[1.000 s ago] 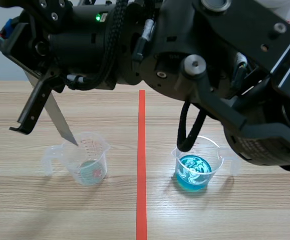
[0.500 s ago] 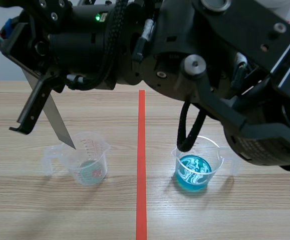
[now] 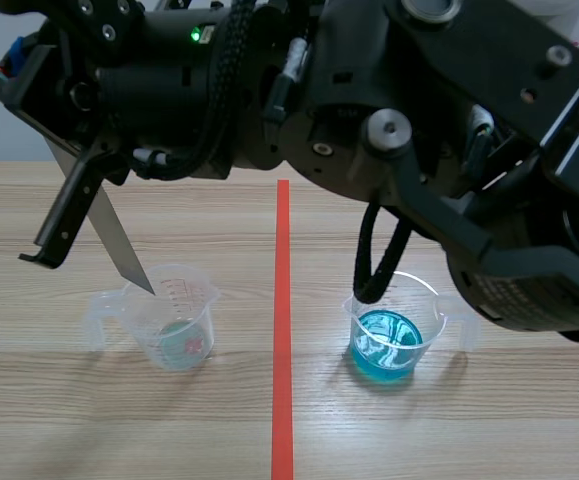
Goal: Do the redox reaction experiment
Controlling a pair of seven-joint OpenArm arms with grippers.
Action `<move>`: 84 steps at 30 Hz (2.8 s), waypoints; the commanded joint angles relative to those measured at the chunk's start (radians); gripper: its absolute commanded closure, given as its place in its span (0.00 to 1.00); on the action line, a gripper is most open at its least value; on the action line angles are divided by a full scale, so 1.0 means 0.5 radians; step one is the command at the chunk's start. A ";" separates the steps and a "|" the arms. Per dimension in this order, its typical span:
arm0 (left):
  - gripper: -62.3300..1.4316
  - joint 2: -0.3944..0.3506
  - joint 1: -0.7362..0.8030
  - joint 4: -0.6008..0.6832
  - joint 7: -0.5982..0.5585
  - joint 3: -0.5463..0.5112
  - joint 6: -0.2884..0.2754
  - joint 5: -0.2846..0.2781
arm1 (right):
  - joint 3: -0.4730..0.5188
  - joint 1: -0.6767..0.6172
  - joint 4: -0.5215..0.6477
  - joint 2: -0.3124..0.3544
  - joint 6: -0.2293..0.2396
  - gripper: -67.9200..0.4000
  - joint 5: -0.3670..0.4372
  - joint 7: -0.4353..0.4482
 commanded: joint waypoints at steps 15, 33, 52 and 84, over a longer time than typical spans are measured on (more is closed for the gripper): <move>0.00 0.021 -0.006 0.043 -0.027 -0.010 -0.008 -0.012 | 0.006 0.028 0.045 0.000 -0.014 0.98 0.000 0.023; 0.00 0.021 -0.006 0.043 -0.027 -0.010 -0.008 -0.013 | 0.006 0.028 0.045 0.000 -0.014 0.98 0.000 0.023; 0.00 0.021 -0.006 0.043 -0.028 -0.010 -0.008 -0.013 | 0.006 0.027 0.045 0.000 -0.014 0.98 0.000 0.023; 0.00 0.021 -0.006 0.043 -0.043 -0.010 -0.008 -0.013 | 0.237 -0.112 0.281 0.327 0.086 0.98 0.037 0.134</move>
